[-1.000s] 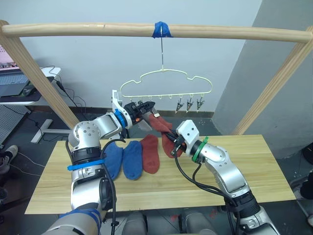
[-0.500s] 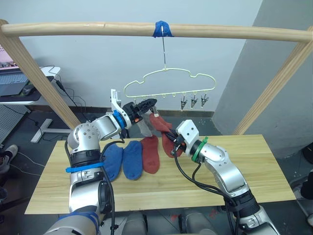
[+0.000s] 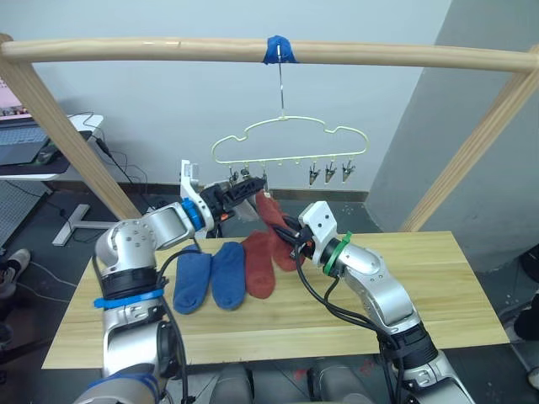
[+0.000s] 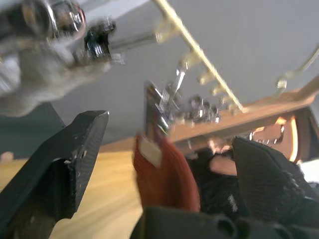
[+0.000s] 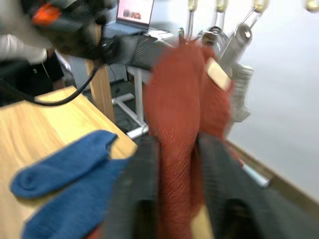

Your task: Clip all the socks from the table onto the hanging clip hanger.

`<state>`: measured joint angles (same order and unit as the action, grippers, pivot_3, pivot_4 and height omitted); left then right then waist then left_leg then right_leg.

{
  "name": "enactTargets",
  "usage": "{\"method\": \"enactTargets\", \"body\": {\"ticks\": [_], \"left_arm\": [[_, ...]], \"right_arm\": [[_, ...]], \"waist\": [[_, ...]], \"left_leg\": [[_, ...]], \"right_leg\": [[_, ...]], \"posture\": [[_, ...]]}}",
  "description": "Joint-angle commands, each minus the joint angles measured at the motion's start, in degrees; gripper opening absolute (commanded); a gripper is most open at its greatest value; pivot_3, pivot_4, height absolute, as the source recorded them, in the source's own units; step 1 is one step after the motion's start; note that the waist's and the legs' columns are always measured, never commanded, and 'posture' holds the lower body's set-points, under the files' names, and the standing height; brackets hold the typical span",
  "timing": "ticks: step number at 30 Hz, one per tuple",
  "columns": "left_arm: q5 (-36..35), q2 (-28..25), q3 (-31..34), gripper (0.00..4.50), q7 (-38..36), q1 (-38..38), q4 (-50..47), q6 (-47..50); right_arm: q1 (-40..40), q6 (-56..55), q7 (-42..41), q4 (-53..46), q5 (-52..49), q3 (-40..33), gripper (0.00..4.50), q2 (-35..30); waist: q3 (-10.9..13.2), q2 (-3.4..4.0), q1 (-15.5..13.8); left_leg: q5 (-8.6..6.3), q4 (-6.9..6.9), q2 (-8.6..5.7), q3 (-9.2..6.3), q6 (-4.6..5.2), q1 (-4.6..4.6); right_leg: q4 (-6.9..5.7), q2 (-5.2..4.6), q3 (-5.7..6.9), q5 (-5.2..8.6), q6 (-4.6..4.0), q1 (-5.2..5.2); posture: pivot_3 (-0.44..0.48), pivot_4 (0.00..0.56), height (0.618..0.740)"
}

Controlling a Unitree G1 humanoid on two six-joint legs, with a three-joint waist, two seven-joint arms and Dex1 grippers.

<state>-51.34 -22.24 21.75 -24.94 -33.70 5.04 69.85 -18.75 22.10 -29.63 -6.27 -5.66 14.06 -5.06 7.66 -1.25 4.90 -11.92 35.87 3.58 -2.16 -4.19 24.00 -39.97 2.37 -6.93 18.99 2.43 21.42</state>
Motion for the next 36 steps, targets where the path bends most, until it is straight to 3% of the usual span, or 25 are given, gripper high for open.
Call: {"method": "enactTargets", "body": {"ticks": [1, 6, 7, 10, 14, 19, 24, 28, 36], "left_arm": [[-0.58, -3.66, -2.39, 4.50, -2.67, 3.12, -8.52, 0.39], [4.73, -5.91, -6.46, 4.50, -1.83, 6.46, -12.53, -4.62], [8.56, -6.64, -8.17, 4.50, 0.00, 7.82, -14.50, -7.87], [14.81, -4.80, -8.28, 4.50, -1.62, 12.38, -19.20, -23.63], [16.35, -6.99, -10.81, 4.50, -5.09, 14.87, -19.78, -25.46], [15.74, -10.12, -12.27, 4.50, -17.59, 19.34, -20.45, -33.79], [15.62, -9.58, -11.67, 4.50, -19.38, 19.91, -20.05, -36.68], [17.65, -7.62, -13.47, 4.50, -22.12, 21.00, -24.80, -45.84], [15.64, -5.86, -14.26, 4.50, -20.77, 22.22, -29.03, -45.92]], "right_arm": [[2.61, 2.63, -0.64, -3.47, -2.75, -3.30, 2.57, -2.63], [5.62, 4.19, 0.63, -6.21, -3.68, -5.90, 4.36, -5.44], [5.93, 4.38, 1.17, -6.88, -4.05, -6.93, 4.48, -5.69], [5.54, 5.57, 3.20, -8.94, -5.92, -9.79, 4.48, -4.94], [2.82, 7.51, 7.87, -11.17, -6.38, -12.55, 4.48, -3.28], [-0.89, 8.60, 10.93, -11.81, -6.86, -13.52, 4.48, -1.56], [-3.50, 8.43, 12.85, -10.12, -7.78, -13.78, 4.48, 0.31], [-7.93, 6.04, 15.53, -4.10, -6.38, -13.55, 4.48, 2.28], [-10.78, 3.92, 16.84, 1.81, -6.45, -13.19, 4.48, 4.04]], "waist": [[0.00, 0.00, -0.20], [0.02, -0.01, -1.53], [0.02, -0.02, -1.57], [0.04, -0.01, -1.58], [0.05, -0.03, -1.73], [0.06, -0.03, -1.62], [0.06, -0.03, -1.80], [0.06, -0.04, -2.06], [0.06, -0.03, -2.50]], "left_leg": [[0.00, -0.01, 0.00, -0.02, 0.00, 0.00], [-0.01, -0.02, -0.07, 0.01, -0.02, 0.01], [-0.01, -0.02, -0.06, 0.05, -0.01, -0.01], [-0.01, -0.03, -0.04, 0.26, -0.01, -0.06], [-0.01, -0.03, -0.03, 0.33, -0.01, -0.06], [-0.02, -0.11, -0.03, 0.55, 0.00, -0.06], [-0.02, -0.15, -0.01, 0.54, 0.00, 0.05], [-0.02, -0.14, -0.04, 0.61, 0.00, 0.10], [-0.02, -0.16, -0.02, 0.59, 0.01, 0.14]], "right_leg": [[0.00, -0.01, 0.03, 0.00, 0.00, -0.01], [0.05, -0.08, 0.04, 0.01, -0.01, -0.01], [0.05, -0.08, 0.00, 0.01, -0.01, -0.01], [0.07, -0.08, -0.19, 0.01, -0.01, 0.00], [0.09, -0.09, -0.22, 0.01, -0.01, 0.04], [0.13, -0.10, -0.35, 0.02, -0.02, 0.12], [0.12, -0.12, -0.31, 0.03, -0.05, 0.26], [0.15, -0.17, -0.34, 0.02, -0.07, 0.28], [0.09, -0.14, -0.30, -0.03, -0.15, 0.34]], "posture": [[0.007, 0.110, 0.740], [0.014, 0.106, 0.740], [0.016, 0.107, 0.740], [0.020, 0.110, 0.740], [0.026, 0.110, 0.740], [0.040, 0.113, 0.740], [0.050, 0.111, 0.740], [0.066, 0.107, 0.740], [0.087, 0.098, 0.740]]}}
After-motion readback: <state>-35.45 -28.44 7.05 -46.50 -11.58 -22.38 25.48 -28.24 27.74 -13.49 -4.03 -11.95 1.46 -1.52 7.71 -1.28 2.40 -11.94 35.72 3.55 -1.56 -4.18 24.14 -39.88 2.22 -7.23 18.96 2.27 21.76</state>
